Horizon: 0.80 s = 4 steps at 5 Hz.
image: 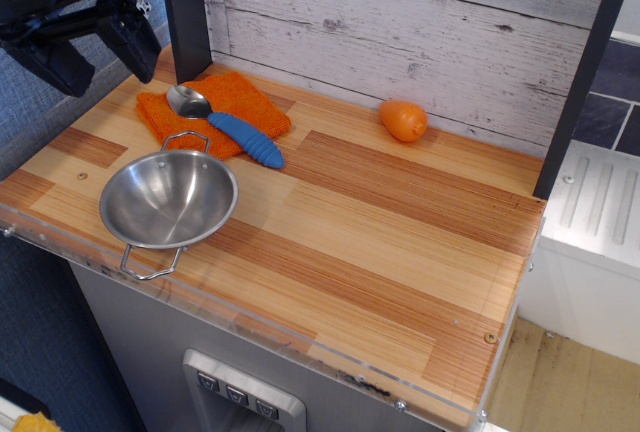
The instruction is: Move the blue spoon to the right of the pan
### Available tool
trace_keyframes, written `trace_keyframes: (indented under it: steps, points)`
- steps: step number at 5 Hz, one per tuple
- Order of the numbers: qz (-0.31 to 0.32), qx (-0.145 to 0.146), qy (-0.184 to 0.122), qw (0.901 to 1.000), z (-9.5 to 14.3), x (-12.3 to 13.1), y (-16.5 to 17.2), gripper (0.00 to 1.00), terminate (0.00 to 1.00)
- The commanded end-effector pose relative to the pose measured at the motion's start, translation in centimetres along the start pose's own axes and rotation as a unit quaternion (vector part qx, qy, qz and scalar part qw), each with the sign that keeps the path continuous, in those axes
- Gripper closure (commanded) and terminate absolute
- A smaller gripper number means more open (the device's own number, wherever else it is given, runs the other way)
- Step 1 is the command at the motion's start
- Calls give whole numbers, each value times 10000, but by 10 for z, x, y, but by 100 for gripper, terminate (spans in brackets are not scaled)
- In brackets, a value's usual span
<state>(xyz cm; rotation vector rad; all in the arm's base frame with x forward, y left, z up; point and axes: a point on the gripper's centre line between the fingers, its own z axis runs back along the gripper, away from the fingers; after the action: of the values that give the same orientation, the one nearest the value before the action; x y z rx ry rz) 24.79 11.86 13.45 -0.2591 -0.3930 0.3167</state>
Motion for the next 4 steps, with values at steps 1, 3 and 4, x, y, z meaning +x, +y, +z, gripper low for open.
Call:
trace_keyframes:
  steps: [1, 3, 4]
  points:
    - [0, 0, 0, 10000, 0, 0, 0, 0, 0]
    - [1658, 143, -636, 9840, -17, 23, -26, 0, 0]
    - [2030, 255, -834, 9753, -28, 35, -37, 0, 0]
